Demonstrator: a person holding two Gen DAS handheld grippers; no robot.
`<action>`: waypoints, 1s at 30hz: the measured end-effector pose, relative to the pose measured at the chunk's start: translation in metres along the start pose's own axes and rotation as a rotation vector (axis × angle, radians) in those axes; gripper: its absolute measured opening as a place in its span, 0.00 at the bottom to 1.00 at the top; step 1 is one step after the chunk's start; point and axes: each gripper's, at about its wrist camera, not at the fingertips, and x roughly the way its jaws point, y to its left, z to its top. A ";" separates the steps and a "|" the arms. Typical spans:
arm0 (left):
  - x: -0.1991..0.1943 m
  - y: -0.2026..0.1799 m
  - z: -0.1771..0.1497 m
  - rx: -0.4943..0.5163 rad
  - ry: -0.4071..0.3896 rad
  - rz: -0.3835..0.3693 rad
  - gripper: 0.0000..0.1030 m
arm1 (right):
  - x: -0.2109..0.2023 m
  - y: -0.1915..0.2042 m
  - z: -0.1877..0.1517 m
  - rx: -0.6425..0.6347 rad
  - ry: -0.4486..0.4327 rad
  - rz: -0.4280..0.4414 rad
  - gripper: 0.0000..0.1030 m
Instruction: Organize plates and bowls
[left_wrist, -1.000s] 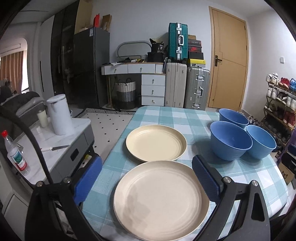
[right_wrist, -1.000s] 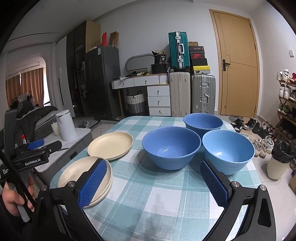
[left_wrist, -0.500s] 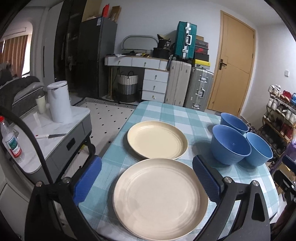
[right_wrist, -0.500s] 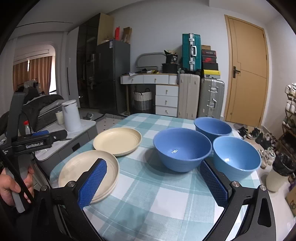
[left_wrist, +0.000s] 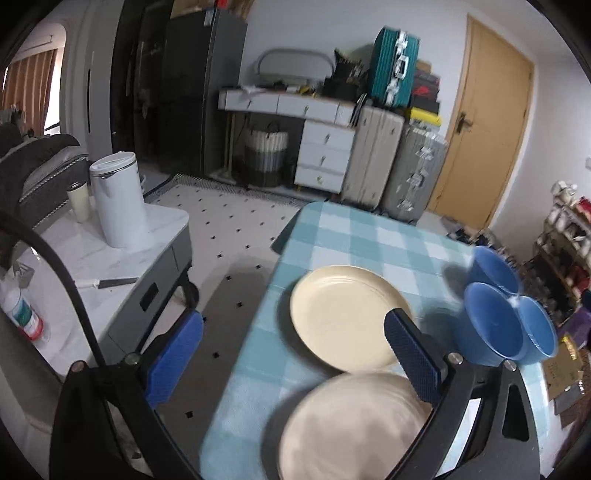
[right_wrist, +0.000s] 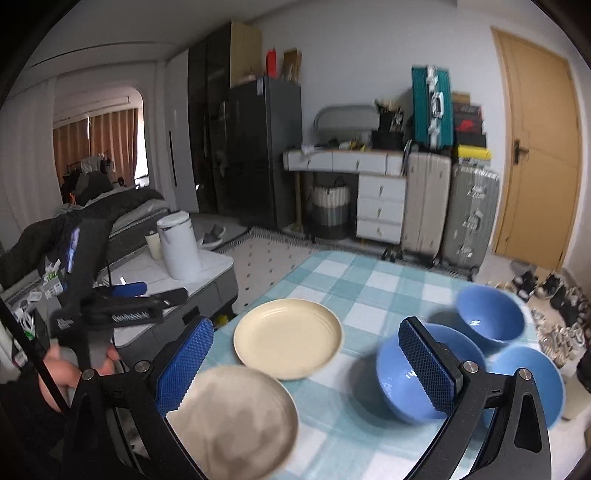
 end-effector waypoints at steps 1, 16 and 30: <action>0.008 0.000 0.003 0.013 0.015 0.017 0.97 | 0.013 0.000 0.008 0.005 0.024 0.006 0.99; 0.137 -0.004 0.018 -0.018 0.365 -0.072 0.96 | 0.249 -0.031 0.041 0.155 0.596 -0.027 0.99; 0.184 0.002 0.003 -0.046 0.496 -0.113 0.96 | 0.313 -0.047 -0.007 0.167 0.787 -0.126 0.95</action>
